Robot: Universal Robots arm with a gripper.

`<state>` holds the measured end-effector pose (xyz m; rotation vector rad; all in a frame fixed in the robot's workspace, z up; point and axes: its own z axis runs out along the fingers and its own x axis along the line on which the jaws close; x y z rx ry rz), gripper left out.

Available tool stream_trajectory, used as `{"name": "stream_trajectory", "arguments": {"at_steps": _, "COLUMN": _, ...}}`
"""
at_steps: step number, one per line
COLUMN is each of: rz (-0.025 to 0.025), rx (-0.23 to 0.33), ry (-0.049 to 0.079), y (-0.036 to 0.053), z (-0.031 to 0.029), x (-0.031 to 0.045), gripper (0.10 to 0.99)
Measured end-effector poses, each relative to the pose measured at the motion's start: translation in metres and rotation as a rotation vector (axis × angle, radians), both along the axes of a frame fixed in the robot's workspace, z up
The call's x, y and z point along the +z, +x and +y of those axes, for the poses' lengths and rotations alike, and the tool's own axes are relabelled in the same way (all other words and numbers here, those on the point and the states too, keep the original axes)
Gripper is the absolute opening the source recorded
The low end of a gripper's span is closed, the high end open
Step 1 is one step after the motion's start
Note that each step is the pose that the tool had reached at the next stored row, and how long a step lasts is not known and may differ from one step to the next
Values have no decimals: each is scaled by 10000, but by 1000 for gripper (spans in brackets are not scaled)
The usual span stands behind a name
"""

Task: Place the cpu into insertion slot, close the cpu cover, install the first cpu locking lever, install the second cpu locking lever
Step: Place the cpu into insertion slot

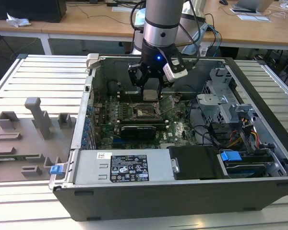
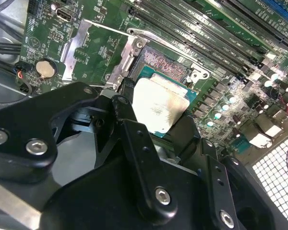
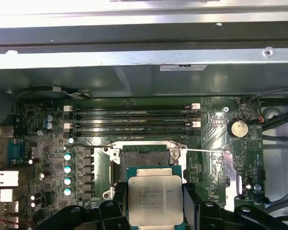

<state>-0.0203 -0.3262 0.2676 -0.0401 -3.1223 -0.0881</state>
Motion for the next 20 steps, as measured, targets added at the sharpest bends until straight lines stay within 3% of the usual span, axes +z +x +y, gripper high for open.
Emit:
{"name": "stream_trajectory", "arguments": {"at_steps": 9, "rz": 0, "rx": -133, "ry": -30, "y": 0, "z": 1, "x": -1, "gripper": 545}}
{"name": "stream_trajectory", "arguments": {"at_steps": 14, "rz": 2, "rx": -1073, "ry": -52, "y": 0, "z": 1, "x": -10, "gripper": 545}}
{"name": "stream_trajectory", "arguments": {"at_steps": 20, "rz": 4, "rx": -1774, "ry": -58, "y": 0, "z": 1, "x": -18, "gripper": 545}}
